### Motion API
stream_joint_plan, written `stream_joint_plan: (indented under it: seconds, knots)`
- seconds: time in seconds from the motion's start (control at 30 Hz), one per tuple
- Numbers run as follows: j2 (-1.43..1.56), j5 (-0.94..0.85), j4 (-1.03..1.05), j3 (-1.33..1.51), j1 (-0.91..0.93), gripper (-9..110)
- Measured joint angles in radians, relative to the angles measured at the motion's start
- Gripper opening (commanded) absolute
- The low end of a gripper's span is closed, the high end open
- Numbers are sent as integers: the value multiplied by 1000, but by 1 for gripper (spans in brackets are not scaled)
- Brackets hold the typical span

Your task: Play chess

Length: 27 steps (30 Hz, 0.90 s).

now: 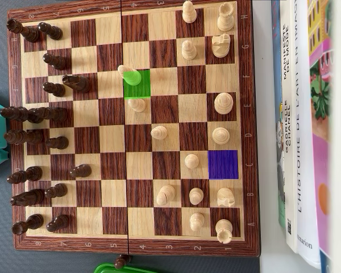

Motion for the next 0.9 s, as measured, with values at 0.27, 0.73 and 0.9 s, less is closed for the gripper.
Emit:
stream_joint_plan:
  seconds: [0.27, 0.73, 0.9]
  knots:
    - [17, 0, -238, 0, 2, 12]
    - [21, 0, -476, 0, 11, 12]
    - [21, 0, -552, 0, 11, 12]
